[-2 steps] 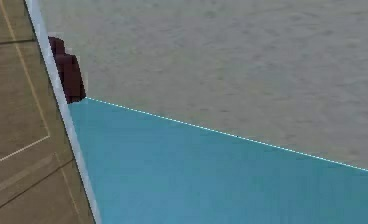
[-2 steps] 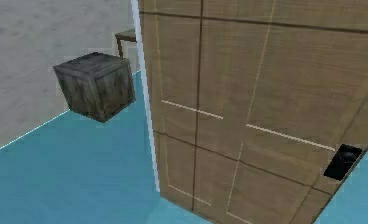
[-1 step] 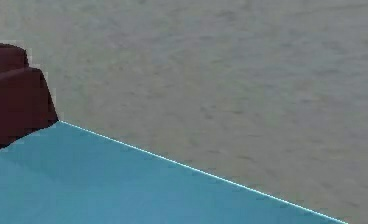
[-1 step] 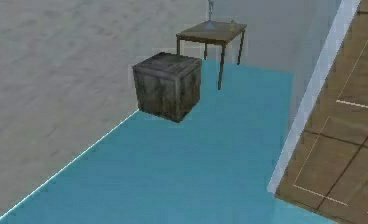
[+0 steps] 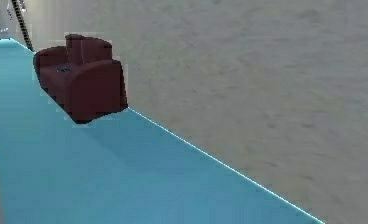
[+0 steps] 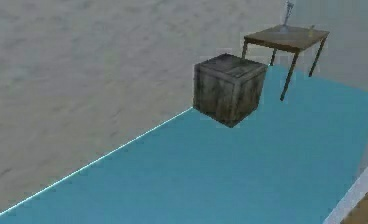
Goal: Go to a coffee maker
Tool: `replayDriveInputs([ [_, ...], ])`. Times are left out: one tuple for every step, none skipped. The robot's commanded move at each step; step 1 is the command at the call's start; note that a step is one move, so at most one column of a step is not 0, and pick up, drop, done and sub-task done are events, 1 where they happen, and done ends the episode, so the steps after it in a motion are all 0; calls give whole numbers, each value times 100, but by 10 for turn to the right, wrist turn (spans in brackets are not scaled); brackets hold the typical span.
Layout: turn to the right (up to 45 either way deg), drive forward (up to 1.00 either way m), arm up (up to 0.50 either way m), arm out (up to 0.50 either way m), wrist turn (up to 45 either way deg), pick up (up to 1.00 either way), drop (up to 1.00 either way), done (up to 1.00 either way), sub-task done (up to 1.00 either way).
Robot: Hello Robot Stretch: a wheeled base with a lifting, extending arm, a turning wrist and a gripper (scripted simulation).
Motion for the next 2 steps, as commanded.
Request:
replayDriveInputs([
  [0,45,0,0,0,0,0,0,0],
  [-360,0,0,0,0,0,0,0,0],
])
